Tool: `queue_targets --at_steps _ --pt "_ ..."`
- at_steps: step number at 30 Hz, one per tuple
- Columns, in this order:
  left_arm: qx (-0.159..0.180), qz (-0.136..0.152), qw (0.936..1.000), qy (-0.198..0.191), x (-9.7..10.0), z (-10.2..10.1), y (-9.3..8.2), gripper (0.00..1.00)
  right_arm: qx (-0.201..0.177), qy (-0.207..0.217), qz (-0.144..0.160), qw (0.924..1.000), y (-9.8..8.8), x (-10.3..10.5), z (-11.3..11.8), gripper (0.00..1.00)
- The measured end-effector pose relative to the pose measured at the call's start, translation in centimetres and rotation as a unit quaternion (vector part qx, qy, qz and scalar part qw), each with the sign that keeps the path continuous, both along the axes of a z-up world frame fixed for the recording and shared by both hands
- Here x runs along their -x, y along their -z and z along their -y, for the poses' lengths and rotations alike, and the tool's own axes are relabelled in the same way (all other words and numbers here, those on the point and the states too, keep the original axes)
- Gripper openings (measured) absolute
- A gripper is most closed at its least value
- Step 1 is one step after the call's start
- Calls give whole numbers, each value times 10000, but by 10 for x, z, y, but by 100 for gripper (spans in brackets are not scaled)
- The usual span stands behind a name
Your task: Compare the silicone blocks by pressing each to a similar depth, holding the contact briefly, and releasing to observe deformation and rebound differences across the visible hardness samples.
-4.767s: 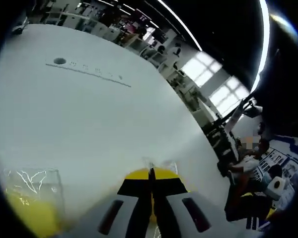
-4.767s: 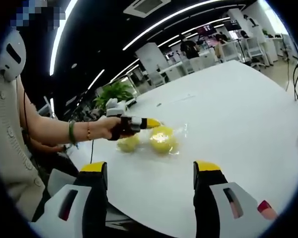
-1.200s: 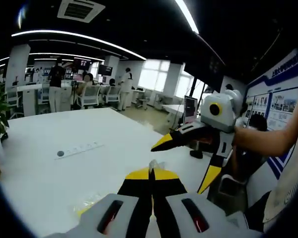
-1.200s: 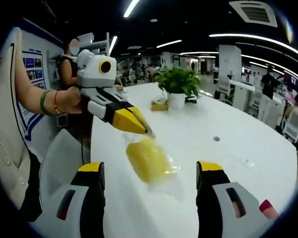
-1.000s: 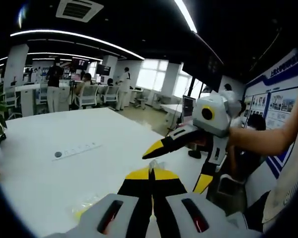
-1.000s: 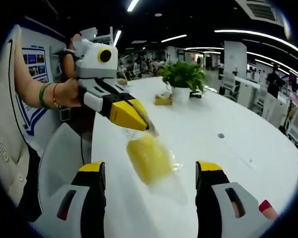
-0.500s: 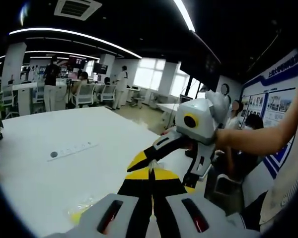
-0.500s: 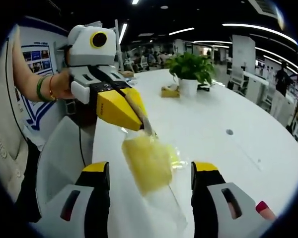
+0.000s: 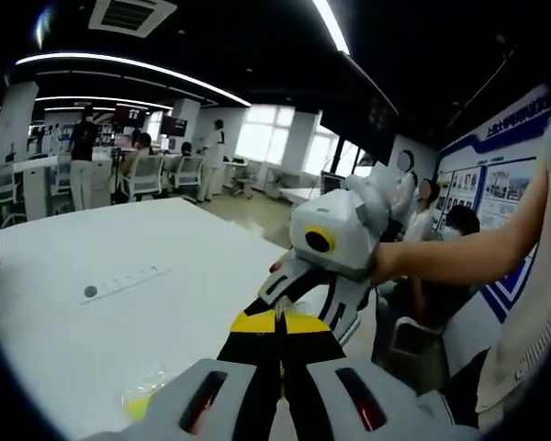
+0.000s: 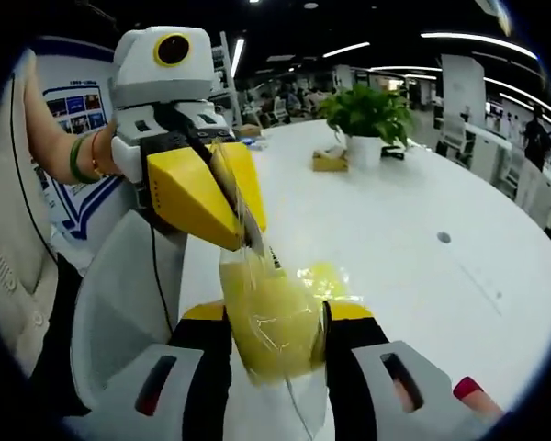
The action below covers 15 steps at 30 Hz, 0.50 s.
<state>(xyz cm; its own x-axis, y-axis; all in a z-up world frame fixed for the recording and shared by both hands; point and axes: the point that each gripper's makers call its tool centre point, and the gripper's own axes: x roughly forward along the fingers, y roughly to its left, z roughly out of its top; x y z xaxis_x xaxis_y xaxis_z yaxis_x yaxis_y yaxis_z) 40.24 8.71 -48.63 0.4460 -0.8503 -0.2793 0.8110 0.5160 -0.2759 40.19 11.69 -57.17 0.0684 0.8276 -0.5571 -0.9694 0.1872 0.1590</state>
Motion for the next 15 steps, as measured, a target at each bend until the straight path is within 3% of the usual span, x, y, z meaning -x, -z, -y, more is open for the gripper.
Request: queue_targets --at_steps 15 --pt "80 3 10000 56 3 -4 0 0 -35 -180 -106 9998 -1 10 -4 18"
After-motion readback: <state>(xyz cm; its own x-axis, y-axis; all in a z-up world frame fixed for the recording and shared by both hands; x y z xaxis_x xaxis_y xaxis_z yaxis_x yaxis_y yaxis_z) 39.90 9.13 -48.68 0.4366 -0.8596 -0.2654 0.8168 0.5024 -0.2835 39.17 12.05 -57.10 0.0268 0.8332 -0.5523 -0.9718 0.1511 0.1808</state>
